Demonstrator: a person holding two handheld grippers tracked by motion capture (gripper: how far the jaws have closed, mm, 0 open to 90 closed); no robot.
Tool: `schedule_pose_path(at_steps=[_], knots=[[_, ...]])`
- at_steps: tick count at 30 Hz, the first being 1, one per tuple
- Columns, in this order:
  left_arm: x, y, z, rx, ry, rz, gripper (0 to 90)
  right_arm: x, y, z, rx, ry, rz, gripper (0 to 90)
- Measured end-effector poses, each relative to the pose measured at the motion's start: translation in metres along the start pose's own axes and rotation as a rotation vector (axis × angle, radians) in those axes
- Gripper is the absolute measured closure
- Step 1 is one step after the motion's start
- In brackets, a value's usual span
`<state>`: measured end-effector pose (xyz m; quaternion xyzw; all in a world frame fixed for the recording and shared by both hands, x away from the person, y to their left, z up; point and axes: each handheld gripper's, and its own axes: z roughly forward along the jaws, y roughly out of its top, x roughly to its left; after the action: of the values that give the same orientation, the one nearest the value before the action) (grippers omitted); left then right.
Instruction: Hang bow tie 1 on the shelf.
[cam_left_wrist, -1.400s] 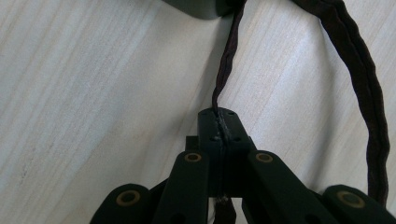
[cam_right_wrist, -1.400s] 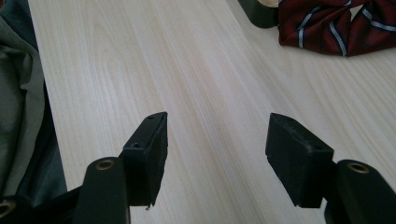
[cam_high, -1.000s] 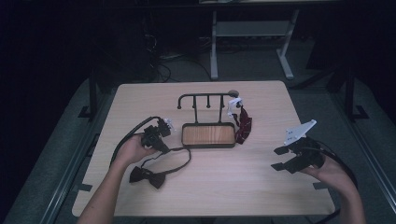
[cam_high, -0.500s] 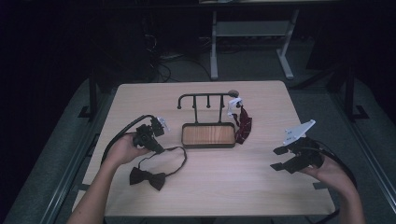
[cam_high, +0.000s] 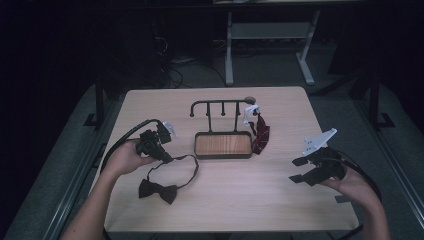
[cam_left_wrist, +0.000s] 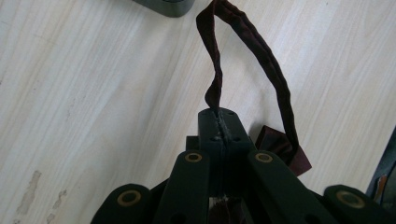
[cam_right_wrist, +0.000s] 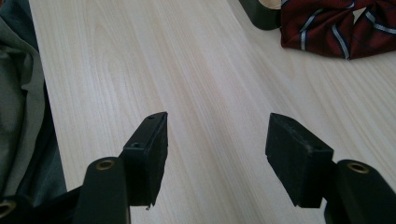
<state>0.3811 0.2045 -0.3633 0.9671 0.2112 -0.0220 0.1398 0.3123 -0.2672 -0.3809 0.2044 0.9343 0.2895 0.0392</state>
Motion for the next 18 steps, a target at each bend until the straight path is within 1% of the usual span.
schedule_pose_path(at_steps=[6,8,9,10,12,14,16,18], knots=[[-0.003,-0.002,-0.008,-0.002,0.005,0.002,89.1,0.000,0.000,0.000,-0.001,0.002,0.001,38.6],[-0.004,-0.002,-0.011,-0.007,0.004,0.005,89.1,0.000,0.000,0.000,-0.002,0.001,-0.001,38.6],[-0.004,-0.003,-0.013,-0.014,0.000,-0.001,89.1,0.000,0.000,0.000,-0.002,0.002,-0.003,38.6],[-0.005,-0.003,-0.014,-0.016,0.004,0.002,89.1,0.000,-0.001,0.000,-0.004,0.005,0.001,38.6],[-0.005,-0.003,-0.017,-0.010,0.008,0.003,89.1,-0.001,-0.001,0.000,-0.005,0.005,0.000,38.6],[-0.005,-0.001,-0.021,-0.009,0.011,0.007,89.1,-0.002,-0.003,0.001,-0.008,0.002,-0.012,38.4],[-0.005,0.000,-0.025,-0.011,0.011,0.009,89.1,-0.003,-0.003,0.001,-0.008,0.005,-0.011,38.3],[-0.006,0.002,-0.027,-0.014,0.012,0.010,89.1,-0.004,-0.004,0.002,-0.010,0.004,-0.020,38.3]])
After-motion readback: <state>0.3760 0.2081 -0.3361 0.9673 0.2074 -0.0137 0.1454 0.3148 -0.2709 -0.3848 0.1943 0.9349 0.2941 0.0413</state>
